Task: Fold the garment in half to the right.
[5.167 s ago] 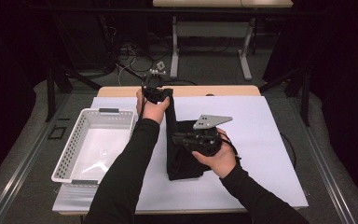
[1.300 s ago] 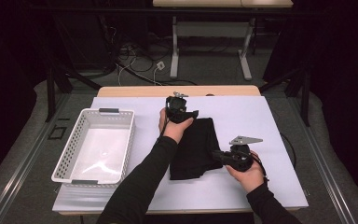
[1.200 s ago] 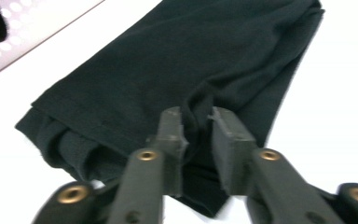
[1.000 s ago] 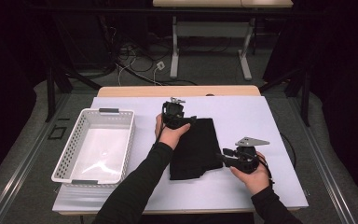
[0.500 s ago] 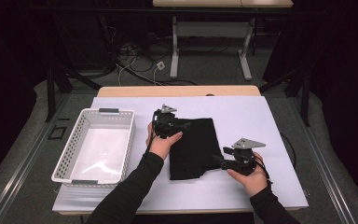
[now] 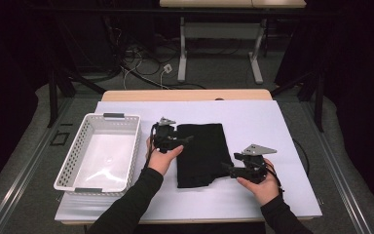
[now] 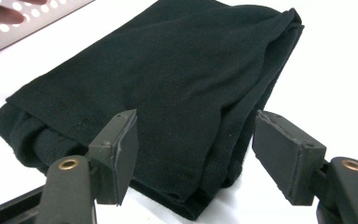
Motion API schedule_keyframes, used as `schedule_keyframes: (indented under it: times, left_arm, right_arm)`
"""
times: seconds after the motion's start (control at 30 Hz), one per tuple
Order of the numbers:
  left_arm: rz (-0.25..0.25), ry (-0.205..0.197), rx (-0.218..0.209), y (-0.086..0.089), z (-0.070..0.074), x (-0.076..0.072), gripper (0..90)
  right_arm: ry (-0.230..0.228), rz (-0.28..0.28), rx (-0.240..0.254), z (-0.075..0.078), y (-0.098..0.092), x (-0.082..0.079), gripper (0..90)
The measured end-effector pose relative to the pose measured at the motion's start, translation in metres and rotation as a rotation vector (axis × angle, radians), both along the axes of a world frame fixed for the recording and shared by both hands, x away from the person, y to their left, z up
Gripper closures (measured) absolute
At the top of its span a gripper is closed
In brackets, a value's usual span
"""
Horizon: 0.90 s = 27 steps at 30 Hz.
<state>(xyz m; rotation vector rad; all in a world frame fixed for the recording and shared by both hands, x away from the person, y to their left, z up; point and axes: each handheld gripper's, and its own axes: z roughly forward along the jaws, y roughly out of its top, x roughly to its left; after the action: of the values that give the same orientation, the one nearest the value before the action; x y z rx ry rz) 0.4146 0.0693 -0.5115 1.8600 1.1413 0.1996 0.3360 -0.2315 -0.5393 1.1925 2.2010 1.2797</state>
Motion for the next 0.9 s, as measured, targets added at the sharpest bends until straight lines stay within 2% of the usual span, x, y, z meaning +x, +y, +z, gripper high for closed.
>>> schedule_keyframes:
  times: [0.17,0.4,0.6,0.9]
  left_arm:
    - [-0.017,0.007,-0.017,0.003,-0.004,-0.010,22.1]
    - [-0.030,0.023,-0.049,0.008,-0.011,-0.026,19.7]
    - [-0.035,0.006,-0.019,0.010,-0.019,-0.039,18.1]
    - [-0.045,0.040,-0.017,0.011,-0.035,-0.053,18.2]
  right_arm:
    - [-0.001,-0.002,0.000,0.000,0.000,0.000,30.5]
    - [-0.006,-0.002,0.001,0.001,0.000,-0.001,30.3]
    - [-0.015,-0.007,0.005,0.001,-0.001,-0.001,30.3]
    - [-0.022,-0.003,-0.007,0.001,0.001,-0.002,30.3]
